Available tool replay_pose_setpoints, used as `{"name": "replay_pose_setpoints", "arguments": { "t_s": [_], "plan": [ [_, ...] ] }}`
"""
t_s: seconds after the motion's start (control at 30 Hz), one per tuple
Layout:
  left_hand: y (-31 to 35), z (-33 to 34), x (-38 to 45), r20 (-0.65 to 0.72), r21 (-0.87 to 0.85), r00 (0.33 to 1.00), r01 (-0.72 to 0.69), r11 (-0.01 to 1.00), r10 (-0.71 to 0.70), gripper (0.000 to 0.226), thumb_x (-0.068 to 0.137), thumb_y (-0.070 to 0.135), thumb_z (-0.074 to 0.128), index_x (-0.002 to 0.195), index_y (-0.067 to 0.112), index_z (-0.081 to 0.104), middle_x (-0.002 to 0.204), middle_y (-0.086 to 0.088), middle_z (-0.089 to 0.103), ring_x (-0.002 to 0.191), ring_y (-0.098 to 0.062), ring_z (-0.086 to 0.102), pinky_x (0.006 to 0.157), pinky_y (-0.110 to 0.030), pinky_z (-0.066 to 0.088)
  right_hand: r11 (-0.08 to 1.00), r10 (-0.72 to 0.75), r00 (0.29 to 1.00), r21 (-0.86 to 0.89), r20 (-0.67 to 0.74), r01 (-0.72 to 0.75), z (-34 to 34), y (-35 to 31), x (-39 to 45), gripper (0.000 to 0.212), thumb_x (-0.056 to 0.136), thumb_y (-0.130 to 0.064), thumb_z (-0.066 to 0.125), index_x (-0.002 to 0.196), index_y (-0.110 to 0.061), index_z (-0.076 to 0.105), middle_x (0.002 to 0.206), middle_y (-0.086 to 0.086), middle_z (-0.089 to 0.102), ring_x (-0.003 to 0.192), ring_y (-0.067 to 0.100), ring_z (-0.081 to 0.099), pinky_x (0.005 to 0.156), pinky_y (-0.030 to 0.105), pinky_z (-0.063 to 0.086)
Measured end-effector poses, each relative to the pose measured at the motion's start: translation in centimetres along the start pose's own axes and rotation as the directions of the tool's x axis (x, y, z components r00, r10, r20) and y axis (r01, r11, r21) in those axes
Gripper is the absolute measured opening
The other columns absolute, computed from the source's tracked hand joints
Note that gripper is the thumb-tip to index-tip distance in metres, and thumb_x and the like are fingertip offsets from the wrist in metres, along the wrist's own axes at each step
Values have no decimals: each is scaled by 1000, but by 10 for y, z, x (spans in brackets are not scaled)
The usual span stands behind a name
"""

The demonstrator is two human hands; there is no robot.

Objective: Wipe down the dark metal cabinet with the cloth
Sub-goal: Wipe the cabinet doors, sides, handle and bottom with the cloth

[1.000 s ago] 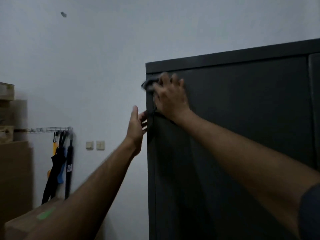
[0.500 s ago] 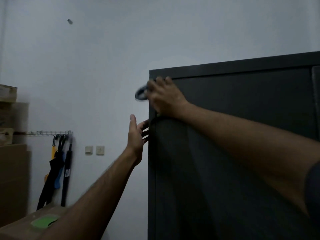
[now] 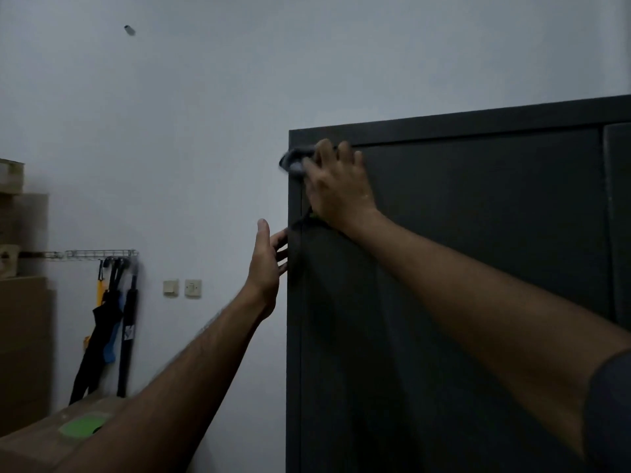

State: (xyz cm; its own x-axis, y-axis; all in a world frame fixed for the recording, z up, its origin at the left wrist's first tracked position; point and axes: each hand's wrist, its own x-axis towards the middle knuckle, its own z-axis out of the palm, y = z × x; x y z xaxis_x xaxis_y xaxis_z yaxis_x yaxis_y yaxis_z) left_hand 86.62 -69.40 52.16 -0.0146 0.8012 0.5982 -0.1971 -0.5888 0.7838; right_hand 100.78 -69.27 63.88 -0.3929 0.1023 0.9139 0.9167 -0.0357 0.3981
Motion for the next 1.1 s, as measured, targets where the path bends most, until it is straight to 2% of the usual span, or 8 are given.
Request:
{"name": "replay_pose_setpoints", "arguments": {
  "t_s": [0.1, 0.23, 0.4, 0.57, 0.77, 0.97, 1.03, 1.1],
  "plan": [
    [-6, 17, -15, -6, 148, 983, -180, 972, 183, 50, 111, 53, 27, 130, 22, 62, 128, -1, 65, 116, -9, 62, 107, -49, 53, 985, -169, 985, -42, 37, 170, -2, 18, -44, 40, 94, -34, 49, 129, -18, 59, 128, 15, 55, 104, 39, 52, 79, 46, 40],
    [-27, 40, -26, -53, 469, 956, -231, 852, 288, 86, 99, 58, 53, 167, 19, 17, 171, -7, 24, 156, -23, 26, 127, -47, 28, 998, 12, 999, -65, 41, -10, -18, 57, -78, 37, 96, -34, 50, 127, -18, 61, 124, 15, 57, 98, 39, 53, 75, 46, 40],
    [-41, 51, -21, -127, 570, 916, -246, 784, 381, 91, 100, 43, 66, 168, 17, 10, 172, -8, 17, 157, -29, 21, 126, -46, 22, 959, 263, 964, -118, 29, -258, -43, 131, -112, 41, 101, -38, 42, 134, -20, 59, 131, 16, 54, 108, 41, 51, 86, 49, 39],
    [-45, 56, -14, -172, 631, 899, -214, 746, 403, 92, 100, 47, 65, 167, 18, 9, 171, -10, 18, 154, -35, 25, 124, -56, 26, 817, 536, 844, -230, -34, -528, -68, 217, -142, 34, 102, -36, 40, 123, -13, 55, 130, 19, 48, 112, 41, 48, 91, 52, 39],
    [-50, 62, -13, -200, 664, 884, -194, 722, 422, 92, 100, 53, 59, 167, 18, 7, 170, -13, 17, 152, -41, 25, 122, -61, 23, 740, 638, 763, -195, -103, -644, -75, 242, -232, 31, 101, -32, 47, 117, -7, 56, 123, 22, 48, 104, 40, 49, 86, 50, 41],
    [-51, 65, -14, -202, 726, 879, -162, 668, 432, 98, 94, 64, 45, 167, 13, 3, 170, -17, 13, 151, -44, 24, 122, -61, 22, 533, 827, 538, -74, -162, -843, -83, 272, -223, 37, 102, -37, 40, 120, -8, 56, 128, 20, 46, 113, 40, 49, 96, 49, 40],
    [-51, 68, -16, -209, 745, 874, -148, 650, 439, 98, 95, 64, 43, 167, 11, 2, 170, -19, 12, 151, -45, 24, 122, -60, 22, 568, 804, 572, -73, -163, -820, -80, 266, -189, 38, 101, -40, 39, 119, -11, 57, 129, 20, 49, 113, 40, 50, 95, 49, 41],
    [-51, 70, -18, -209, 750, 873, -147, 645, 441, 97, 95, 64, 41, 167, 11, 2, 170, -19, 12, 151, -44, 24, 122, -60, 22, 715, 677, 723, -110, -136, -690, -69, 233, -187, 35, 100, -40, 43, 116, -14, 59, 125, 18, 52, 106, 38, 51, 88, 48, 41]
  ]
}}
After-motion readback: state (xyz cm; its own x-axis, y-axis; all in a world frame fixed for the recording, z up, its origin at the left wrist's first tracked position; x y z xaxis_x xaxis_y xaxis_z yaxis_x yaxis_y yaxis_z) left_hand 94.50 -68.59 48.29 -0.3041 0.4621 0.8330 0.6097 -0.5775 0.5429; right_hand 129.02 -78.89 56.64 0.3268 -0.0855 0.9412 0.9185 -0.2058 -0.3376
